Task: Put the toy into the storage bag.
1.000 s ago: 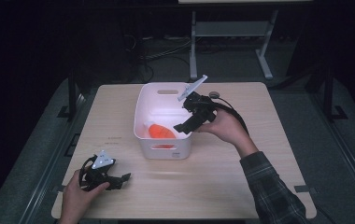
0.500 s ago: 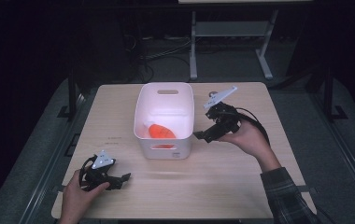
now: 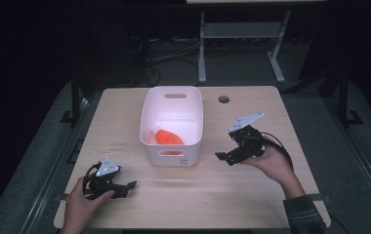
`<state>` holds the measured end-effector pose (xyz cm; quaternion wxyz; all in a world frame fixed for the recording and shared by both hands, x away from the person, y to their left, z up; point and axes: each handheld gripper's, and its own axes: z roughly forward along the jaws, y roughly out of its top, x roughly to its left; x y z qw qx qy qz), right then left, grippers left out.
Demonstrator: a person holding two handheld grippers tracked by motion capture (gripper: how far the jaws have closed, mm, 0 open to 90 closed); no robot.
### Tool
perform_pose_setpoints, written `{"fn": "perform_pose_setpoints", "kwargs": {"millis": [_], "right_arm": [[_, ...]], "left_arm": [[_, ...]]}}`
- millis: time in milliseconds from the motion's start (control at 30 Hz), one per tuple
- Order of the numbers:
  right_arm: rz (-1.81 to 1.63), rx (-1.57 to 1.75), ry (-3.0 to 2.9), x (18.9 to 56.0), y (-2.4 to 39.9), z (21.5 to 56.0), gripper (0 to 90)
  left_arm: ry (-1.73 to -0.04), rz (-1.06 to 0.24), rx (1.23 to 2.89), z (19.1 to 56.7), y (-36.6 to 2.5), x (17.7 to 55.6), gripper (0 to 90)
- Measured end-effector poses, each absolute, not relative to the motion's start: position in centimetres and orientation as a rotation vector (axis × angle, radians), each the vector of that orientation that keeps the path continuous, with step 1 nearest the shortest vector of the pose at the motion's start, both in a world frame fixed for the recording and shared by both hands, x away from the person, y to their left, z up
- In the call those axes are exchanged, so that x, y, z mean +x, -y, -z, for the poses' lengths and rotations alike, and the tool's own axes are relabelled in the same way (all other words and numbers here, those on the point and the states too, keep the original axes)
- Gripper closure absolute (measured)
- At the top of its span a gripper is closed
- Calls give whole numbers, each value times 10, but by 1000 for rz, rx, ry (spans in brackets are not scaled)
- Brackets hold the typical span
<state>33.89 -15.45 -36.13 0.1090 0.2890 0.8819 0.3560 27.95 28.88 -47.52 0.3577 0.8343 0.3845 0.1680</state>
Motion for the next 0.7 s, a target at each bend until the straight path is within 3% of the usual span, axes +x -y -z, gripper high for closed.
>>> {"fn": "perform_pose_setpoints", "kwargs": {"millis": [700], "right_arm": [[-1066, 1020, -2446, 301, 199, 429, 103]], "left_arm": [[-990, -434, 2154, 475, -289, 280, 128]]}}
